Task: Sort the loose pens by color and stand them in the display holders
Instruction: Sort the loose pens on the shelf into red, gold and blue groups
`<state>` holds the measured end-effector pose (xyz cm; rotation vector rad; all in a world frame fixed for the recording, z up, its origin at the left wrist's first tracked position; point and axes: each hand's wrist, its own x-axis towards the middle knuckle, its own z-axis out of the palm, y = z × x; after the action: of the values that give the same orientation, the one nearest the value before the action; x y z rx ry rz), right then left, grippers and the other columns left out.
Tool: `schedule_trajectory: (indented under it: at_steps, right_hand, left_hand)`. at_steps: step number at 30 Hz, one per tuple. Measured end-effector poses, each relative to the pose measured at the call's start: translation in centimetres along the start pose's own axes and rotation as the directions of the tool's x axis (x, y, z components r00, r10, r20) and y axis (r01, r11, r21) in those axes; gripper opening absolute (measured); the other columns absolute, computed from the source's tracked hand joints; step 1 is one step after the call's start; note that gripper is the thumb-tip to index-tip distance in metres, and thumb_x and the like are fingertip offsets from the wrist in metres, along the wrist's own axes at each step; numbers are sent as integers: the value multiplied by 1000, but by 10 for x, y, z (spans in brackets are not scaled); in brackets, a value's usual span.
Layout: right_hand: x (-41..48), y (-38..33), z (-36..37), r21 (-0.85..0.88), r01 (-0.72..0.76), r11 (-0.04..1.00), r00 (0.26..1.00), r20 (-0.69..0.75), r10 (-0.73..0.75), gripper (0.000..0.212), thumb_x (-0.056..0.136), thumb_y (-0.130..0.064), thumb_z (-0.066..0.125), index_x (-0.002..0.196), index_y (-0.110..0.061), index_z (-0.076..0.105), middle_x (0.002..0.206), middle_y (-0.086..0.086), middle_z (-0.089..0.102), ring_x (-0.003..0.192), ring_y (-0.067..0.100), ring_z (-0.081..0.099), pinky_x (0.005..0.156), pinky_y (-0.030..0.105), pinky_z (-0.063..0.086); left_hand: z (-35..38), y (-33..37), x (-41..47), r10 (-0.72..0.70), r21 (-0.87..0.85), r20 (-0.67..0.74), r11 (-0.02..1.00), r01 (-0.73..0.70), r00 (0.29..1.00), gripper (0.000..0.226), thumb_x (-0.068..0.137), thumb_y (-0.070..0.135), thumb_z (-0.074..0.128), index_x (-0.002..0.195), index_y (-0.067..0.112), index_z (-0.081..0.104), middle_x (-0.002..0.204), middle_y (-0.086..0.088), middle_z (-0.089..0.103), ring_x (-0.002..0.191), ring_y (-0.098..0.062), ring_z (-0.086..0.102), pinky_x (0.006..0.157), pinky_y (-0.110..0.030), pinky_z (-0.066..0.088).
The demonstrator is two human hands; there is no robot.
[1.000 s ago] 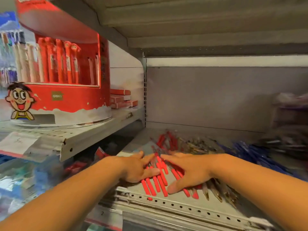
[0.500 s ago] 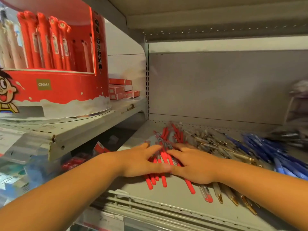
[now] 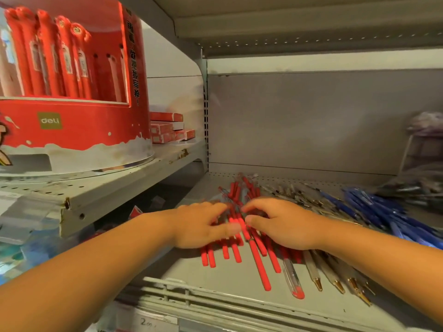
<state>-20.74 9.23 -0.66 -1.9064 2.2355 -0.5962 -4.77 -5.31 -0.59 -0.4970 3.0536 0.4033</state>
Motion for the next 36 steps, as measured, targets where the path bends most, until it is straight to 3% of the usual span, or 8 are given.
schedule_trajectory:
  at_steps: [4, 6, 9, 12, 19, 26, 32, 36]
  right_hand:
    - [22, 17, -22, 13, -115, 993, 993, 2, 115, 23, 100, -42, 44, 119, -37, 57, 106, -19, 57, 94, -3, 53, 71, 16, 37]
    - [37, 30, -34, 17, -171, 985, 985, -1, 171, 15, 99, -30, 49, 106, -34, 61, 100, -17, 59, 90, -1, 54, 68, 17, 36]
    - [64, 48, -43, 42, -242, 969, 969, -47, 244, 15, 89, -13, 58, 83, -19, 69, 87, 3, 69, 81, 15, 60, 65, 28, 41]
    - [88, 58, -48, -64, -287, 956, 958, -7, 287, 18, 89, -13, 58, 96, -3, 71, 101, 20, 70, 86, 28, 65, 70, 41, 50]
    - [141, 76, -44, -164, -316, 934, 936, 104, 335, 18, 93, -14, 53, 96, -4, 68, 79, 7, 61, 66, 18, 59, 49, 22, 44]
    - [179, 88, -37, -194, -345, 919, 919, 129, 372, 29, 100, -26, 48, 101, -1, 64, 93, 19, 65, 80, 30, 66, 73, 37, 57]
    - [199, 88, -31, -287, -253, 924, 912, 248, 327, 28, 91, -29, 61, 109, -9, 66, 109, 13, 65, 95, 28, 68, 85, 42, 59]
    - [203, 87, -26, -340, -231, 912, 896, 291, 335, 31, 90, -28, 60, 116, -12, 62, 110, 10, 62, 85, 24, 65, 62, 33, 57]
  left_hand:
    - [-20, 4, 27, -131, -6, -177, 991, 132, 975, 52, 92, 66, 44, 125, 28, 57, 123, 2, 59, 112, -18, 58, 93, -32, 45]
    - [-29, 7, 51, -186, 17, -219, 981, 195, 958, 33, 95, 53, 48, 92, 23, 61, 98, -5, 60, 84, -20, 57, 73, -30, 43]
    - [-33, 11, 89, -269, -65, -256, 963, 261, 928, 39, 91, 38, 54, 60, 16, 48, 59, 1, 48, 52, -16, 44, 54, -26, 36]
    - [-32, 8, 119, -319, -84, -295, 948, 308, 901, 41, 88, 29, 56, 51, 17, 43, 48, 3, 42, 43, -14, 41, 46, -25, 34]
    - [-31, -8, 164, -446, -89, -336, 892, 443, 830, 21, 88, 25, 60, 72, 13, 54, 70, -2, 55, 59, -14, 54, 46, -23, 39]
    - [-15, -23, 189, -414, -20, -279, 905, 426, 867, 28, 93, 34, 54, 110, 14, 63, 109, -8, 65, 101, -26, 63, 88, -35, 54]
    - [-11, -28, 201, -435, -9, -277, 893, 450, 857, 34, 87, 34, 63, 109, 10, 65, 109, -11, 66, 102, -26, 63, 74, -27, 46]
    - [-12, -30, 201, -444, -11, -263, 889, 458, 856, 32, 91, 30, 56, 114, 9, 64, 113, -11, 66, 104, -26, 64, 71, -25, 44]
